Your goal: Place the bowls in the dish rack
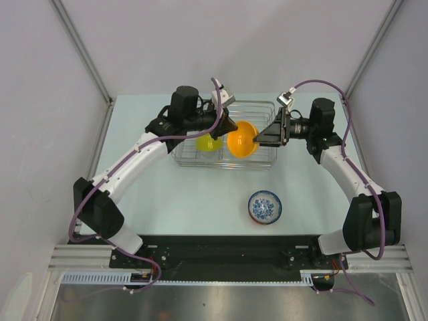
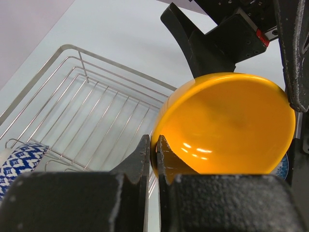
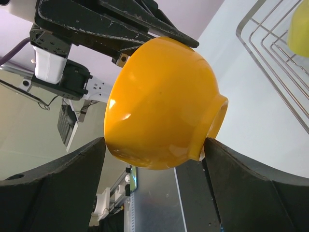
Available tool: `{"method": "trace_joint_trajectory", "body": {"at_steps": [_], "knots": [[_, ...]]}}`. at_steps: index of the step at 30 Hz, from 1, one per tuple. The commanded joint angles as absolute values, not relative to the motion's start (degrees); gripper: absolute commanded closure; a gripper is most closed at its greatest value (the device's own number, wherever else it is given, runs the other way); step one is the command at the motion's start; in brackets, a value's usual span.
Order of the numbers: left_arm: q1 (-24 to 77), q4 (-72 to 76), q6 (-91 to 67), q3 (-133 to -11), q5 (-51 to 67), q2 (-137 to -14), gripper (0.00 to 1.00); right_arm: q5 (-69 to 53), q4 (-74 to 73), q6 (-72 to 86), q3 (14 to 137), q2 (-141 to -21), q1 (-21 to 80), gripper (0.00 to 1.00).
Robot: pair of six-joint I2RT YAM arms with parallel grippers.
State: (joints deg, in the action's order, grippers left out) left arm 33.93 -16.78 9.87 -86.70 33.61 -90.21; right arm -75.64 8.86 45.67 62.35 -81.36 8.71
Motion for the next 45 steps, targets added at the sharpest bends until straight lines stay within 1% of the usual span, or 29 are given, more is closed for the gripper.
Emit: {"method": "trace_joint_trajectory", "body": {"at_steps": [1, 9, 15, 18, 19, 21, 22, 24, 27, 28, 30, 31, 35, 36, 37, 39, 40, 42, 43, 45], "knots": [[33.7, -14.4, 8.7, -86.2, 34.2, -87.8, 1.0, -75.7, 12.2, 46.7, 63.1, -80.9, 8.4, 0.13], [33.6, -14.1, 8.3, -85.6, 33.9, -87.3, 1.0, -73.7, 15.0, 49.0, 63.4, -81.5, 8.4, 0.13], [33.6, -14.1, 8.2, -85.5, 33.5, -87.4, 0.99, -72.5, 14.9, 48.2, 63.4, -81.7, 9.3, 0.16], [33.7, -14.0, 8.1, -85.5, 33.2, -87.5, 1.0, -72.0, 14.3, 47.3, 63.0, -81.4, 9.6, 0.25], [33.6, -14.0, 8.1, -85.5, 33.3, -87.5, 1.0, -71.8, 14.4, 47.2, 62.9, -81.2, 9.5, 0.31], [33.6, -14.1, 8.1, -85.5, 33.4, -87.5, 1.0, -71.8, 14.4, 47.4, 62.9, -81.2, 9.5, 0.36], [33.6, -14.2, 8.1, -85.5, 33.3, -87.5, 1.0, -71.8, 14.8, 47.5, 62.9, -81.3, 9.6, 0.44], [33.6, -14.0, 8.0, -85.5, 33.4, -87.6, 1.0, -71.8, 15.1, 47.8, 62.9, -81.3, 9.7, 0.53], [33.7, -14.1, 8.1, -85.6, 33.4, -87.6, 1.0, -71.9, 16.3, 48.7, 62.9, -81.7, 9.7, 0.75], [33.6, -14.2, 8.0, -85.6, 33.4, -87.6, 1.0, -72.0, 16.8, 48.9, 62.8, -81.7, 9.7, 0.85], [33.7, -14.3, 8.1, -85.5, 33.3, -87.7, 1.0, -72.2, 17.1, 48.9, 62.9, -81.8, 9.6, 0.97], [33.6, -14.5, 8.3, -85.5, 33.2, -87.7, 1.0, -72.2, 17.1, 49.0, 62.9, -81.8, 9.7, 1.0], [33.6, -14.7, 8.1, -85.8, 33.0, -87.7, 0.99, -72.6, 17.4, 49.0, 63.0, -81.9, 9.7, 1.0], [33.6, -14.7, 8.0, -85.9, 33.1, -87.9, 0.94, -72.6, 17.5, 49.0, 62.9, -81.8, 9.6, 1.0], [33.6, -14.8, 8.1, -86.0, 33.2, -88.0, 0.78, -72.8, 17.4, 49.0, 62.9, -81.8, 9.6, 1.0], [33.6, -14.9, 7.8, -86.1, 33.3, -88.2, 0.63, -72.8, 17.6, 49.0, 62.9, -81.8, 9.6, 1.0], [33.6, -14.9, 7.8, -86.2, 33.4, -88.2, 0.45, -72.8, 17.5, 49.0, 62.9, -81.8, 9.6, 1.0], [33.6, -14.8, 7.6, -86.3, 33.4, -88.2, 0.27, -72.8, 17.4, 48.9, 62.9, -81.7, 9.6, 1.0], [33.6, -14.8, 7.6, -86.3, 33.2, -88.2, 0.14, -72.8, 17.4, 48.9, 62.9, -81.6, 9.7, 1.0], [33.7, -14.8, 7.6, -86.7, 33.0, -88.1, 0.05, -72.7, 16.6, 47.8, 62.9, -81.6, 9.6, 1.0]]}}
